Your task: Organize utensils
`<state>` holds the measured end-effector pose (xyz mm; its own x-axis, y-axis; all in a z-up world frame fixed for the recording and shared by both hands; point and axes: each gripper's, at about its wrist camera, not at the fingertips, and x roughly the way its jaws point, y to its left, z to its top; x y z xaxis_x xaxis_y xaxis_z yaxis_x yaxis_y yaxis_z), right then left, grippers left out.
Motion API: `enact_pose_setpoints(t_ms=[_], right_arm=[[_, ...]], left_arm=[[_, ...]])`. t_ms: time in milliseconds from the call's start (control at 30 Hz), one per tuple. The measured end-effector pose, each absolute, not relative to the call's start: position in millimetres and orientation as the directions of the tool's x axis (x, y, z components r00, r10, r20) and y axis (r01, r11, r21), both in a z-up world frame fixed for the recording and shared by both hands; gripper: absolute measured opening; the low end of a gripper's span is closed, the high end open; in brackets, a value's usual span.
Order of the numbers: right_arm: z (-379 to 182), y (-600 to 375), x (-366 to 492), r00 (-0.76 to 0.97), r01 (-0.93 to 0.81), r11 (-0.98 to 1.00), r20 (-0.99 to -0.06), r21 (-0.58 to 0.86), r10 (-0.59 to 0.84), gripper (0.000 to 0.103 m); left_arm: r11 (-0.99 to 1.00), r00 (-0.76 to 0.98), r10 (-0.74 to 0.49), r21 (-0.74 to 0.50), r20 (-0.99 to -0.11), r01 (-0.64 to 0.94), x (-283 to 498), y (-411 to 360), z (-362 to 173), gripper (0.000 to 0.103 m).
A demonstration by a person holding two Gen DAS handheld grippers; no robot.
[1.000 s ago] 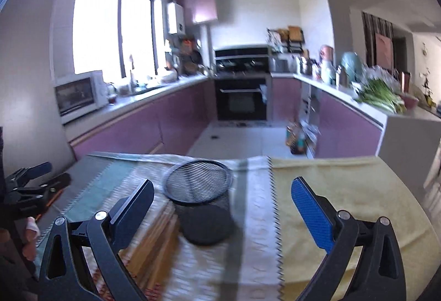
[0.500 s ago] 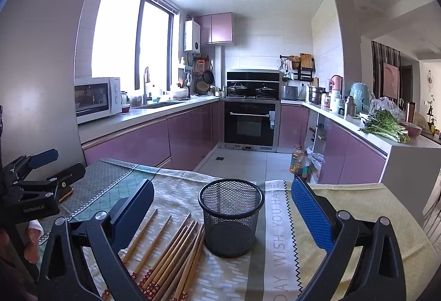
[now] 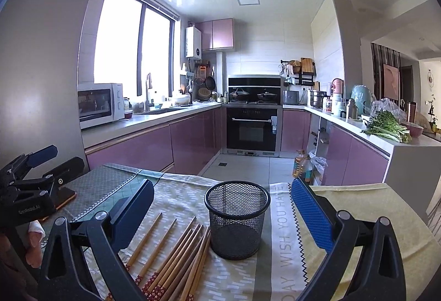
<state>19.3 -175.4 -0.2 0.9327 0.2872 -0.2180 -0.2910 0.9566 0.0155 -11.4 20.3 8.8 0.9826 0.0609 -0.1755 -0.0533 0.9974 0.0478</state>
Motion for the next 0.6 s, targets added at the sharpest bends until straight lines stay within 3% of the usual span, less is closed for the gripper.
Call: enact_pose_setpoints(t_ms=[600], right_arm=[[-3.6, -175.7, 16.1, 0.94, -0.278, 0.96, -0.198, 0.022, 0.277, 0.096]], left_arm=[[0.999, 0.99, 0.034, 0.026, -0.139, -0.031, -16.7, 18.0, 7.8, 0.097]])
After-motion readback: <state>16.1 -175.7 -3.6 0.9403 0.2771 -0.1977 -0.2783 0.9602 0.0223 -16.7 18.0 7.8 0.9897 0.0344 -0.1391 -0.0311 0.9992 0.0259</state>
